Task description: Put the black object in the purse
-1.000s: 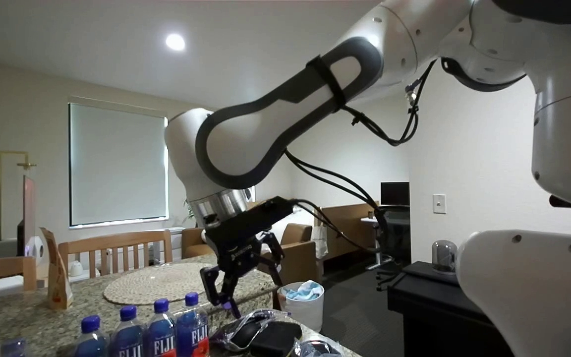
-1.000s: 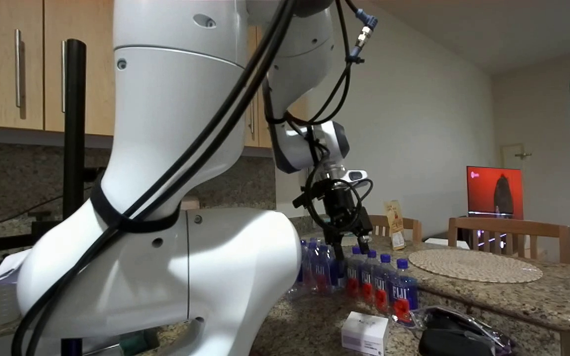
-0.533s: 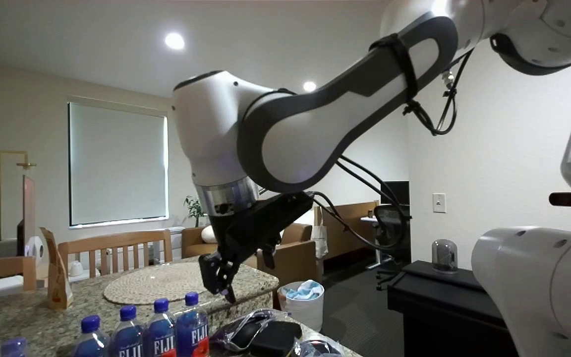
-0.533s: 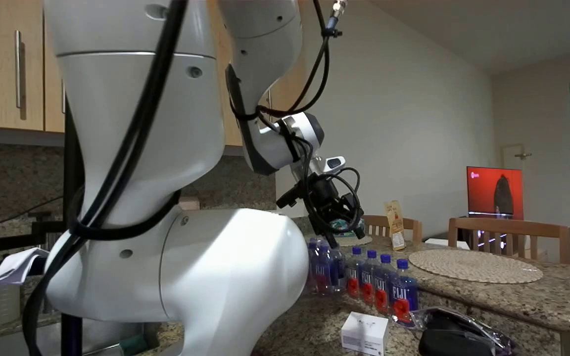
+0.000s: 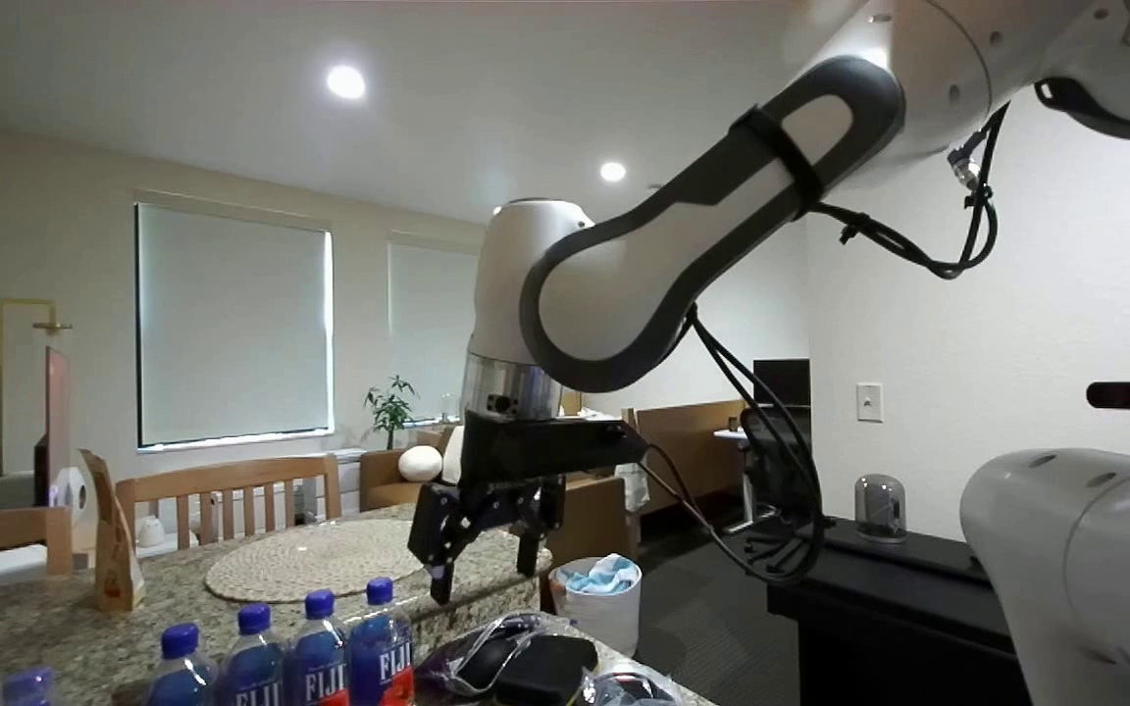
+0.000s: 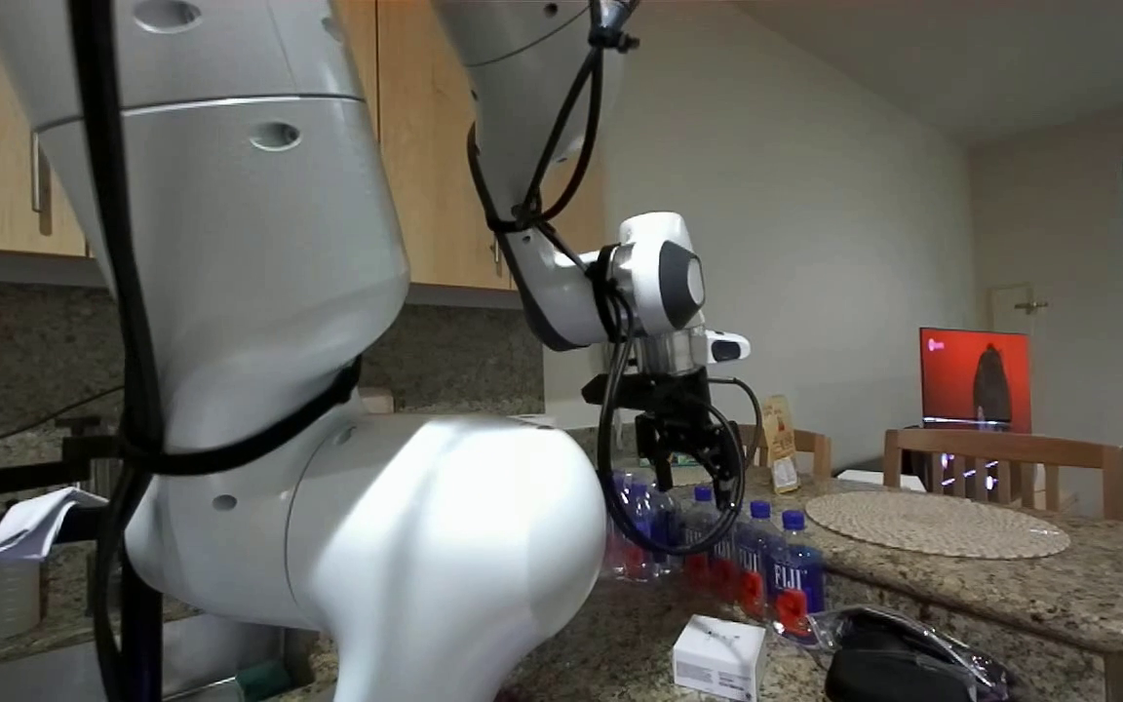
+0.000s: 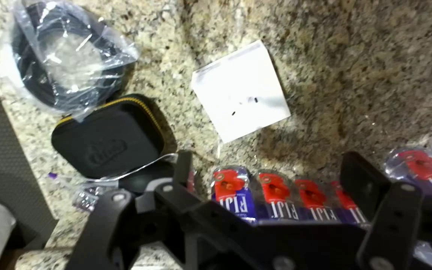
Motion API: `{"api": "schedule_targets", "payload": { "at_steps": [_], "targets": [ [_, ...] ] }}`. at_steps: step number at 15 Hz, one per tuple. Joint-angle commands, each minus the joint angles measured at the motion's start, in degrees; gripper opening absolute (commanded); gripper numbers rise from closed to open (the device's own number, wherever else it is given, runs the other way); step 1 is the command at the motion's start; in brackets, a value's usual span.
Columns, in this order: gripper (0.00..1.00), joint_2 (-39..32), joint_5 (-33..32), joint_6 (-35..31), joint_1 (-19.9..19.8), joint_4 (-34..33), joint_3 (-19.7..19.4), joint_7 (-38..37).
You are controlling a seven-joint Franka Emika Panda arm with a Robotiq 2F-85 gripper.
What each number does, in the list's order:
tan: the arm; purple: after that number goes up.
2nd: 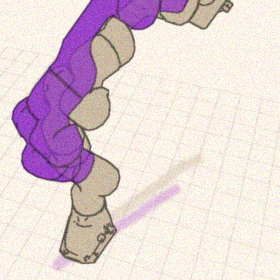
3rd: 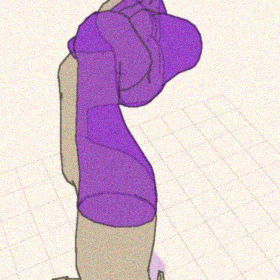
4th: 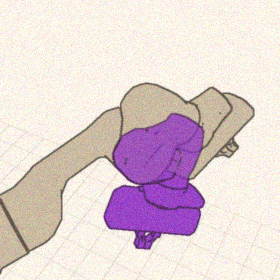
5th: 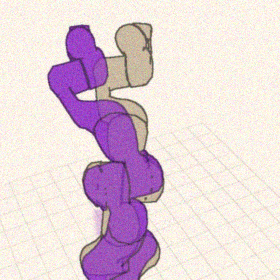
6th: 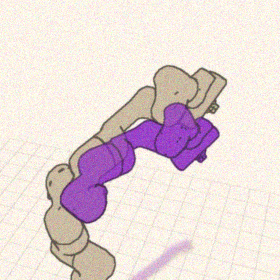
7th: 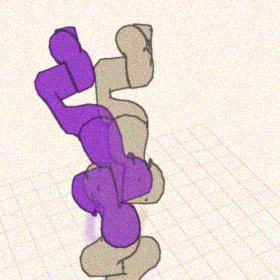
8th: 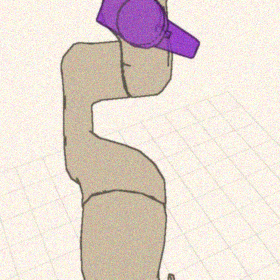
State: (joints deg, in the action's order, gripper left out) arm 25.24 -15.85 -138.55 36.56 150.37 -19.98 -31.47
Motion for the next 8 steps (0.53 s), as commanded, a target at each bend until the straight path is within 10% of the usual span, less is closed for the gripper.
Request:
{"api": "schedule_targets", "payload": {
  "at_steps": [1,8],
  "targets": [
    [1.0,-4.44,14.96,3.01,0.97,-3.52,-2.56,13.66],
    [1.0,-11.01,25.58,12.14,-18.58,-10.22,17.32,16.52]
  ]
}}
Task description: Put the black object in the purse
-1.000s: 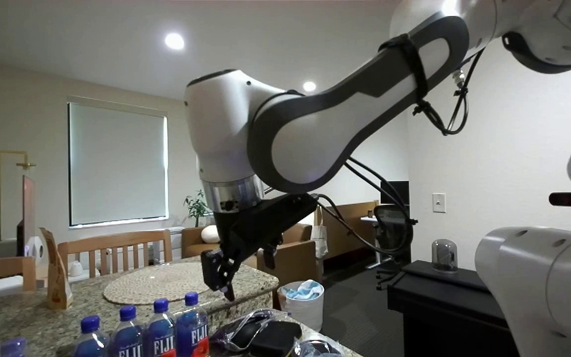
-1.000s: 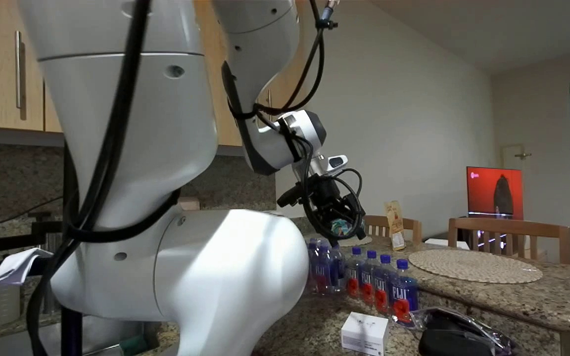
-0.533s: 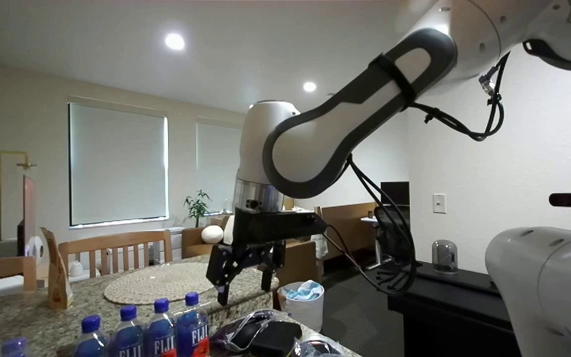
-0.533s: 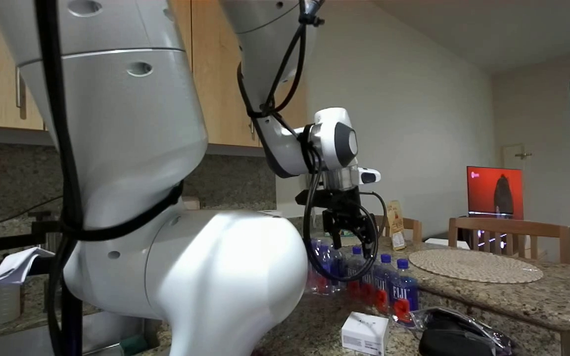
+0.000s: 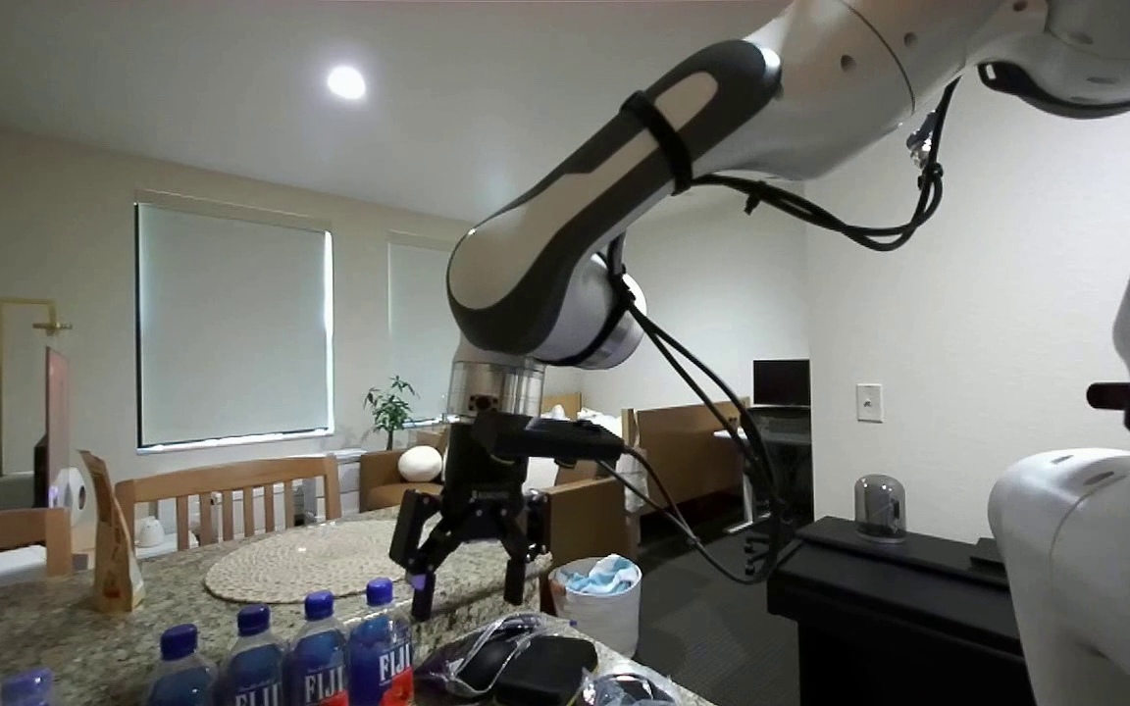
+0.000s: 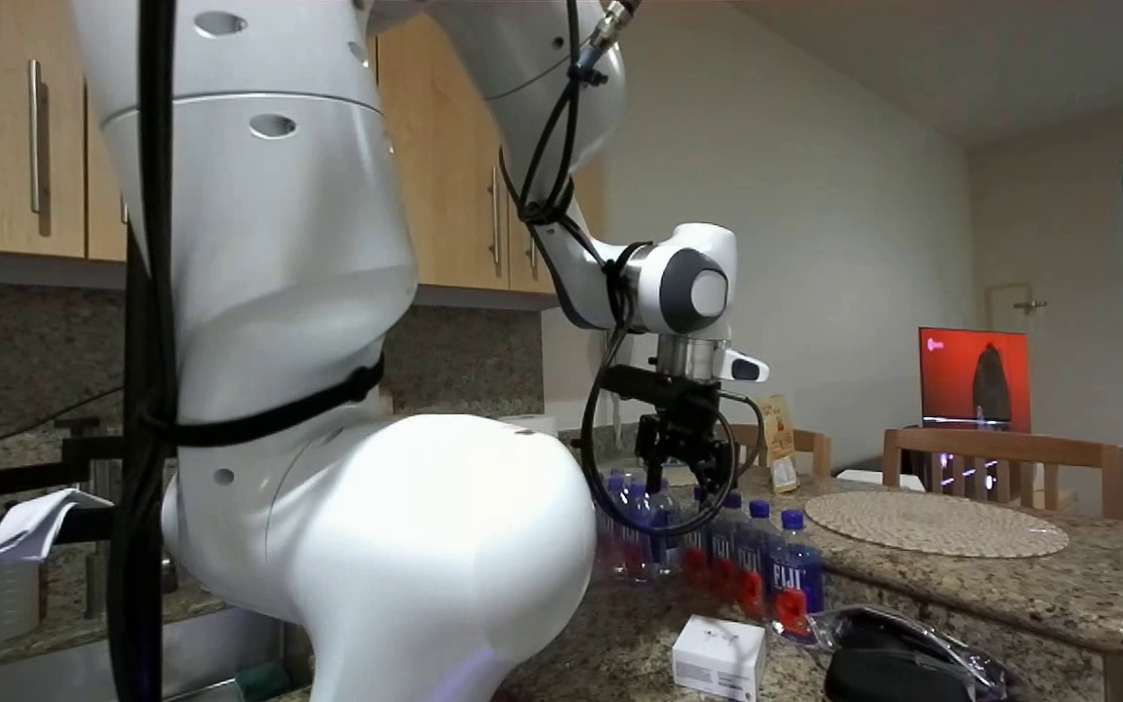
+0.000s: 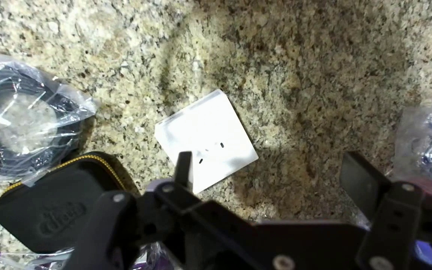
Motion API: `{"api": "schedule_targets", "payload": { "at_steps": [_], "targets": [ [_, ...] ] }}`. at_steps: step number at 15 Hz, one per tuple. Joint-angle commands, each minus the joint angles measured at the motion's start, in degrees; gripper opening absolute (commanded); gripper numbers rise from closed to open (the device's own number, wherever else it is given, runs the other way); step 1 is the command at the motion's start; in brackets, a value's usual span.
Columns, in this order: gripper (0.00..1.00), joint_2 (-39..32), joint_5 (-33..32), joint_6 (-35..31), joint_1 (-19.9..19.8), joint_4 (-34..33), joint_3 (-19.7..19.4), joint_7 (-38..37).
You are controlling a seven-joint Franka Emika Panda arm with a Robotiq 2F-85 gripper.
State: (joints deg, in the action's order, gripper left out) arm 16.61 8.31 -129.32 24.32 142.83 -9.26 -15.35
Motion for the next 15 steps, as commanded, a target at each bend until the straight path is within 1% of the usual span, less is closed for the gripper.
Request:
{"api": "schedule_targets", "payload": {
  "at_steps": [1,2,4,15],
  "targets": [
    [1.0,-3.1,1.48,2.96,-7.79,-3.23,8.36,0.19],
    [1.0,-1.75,1.7,1.47,-9.07,-1.66,9.46,1.18],
    [1.0,-2.66,1.39,1.57,-10.31,-2.39,11.03,0.91],
    [1.0,-3.1,1.32,1.58,-10.53,-2.65,11.17,0.86]
  ]
}}
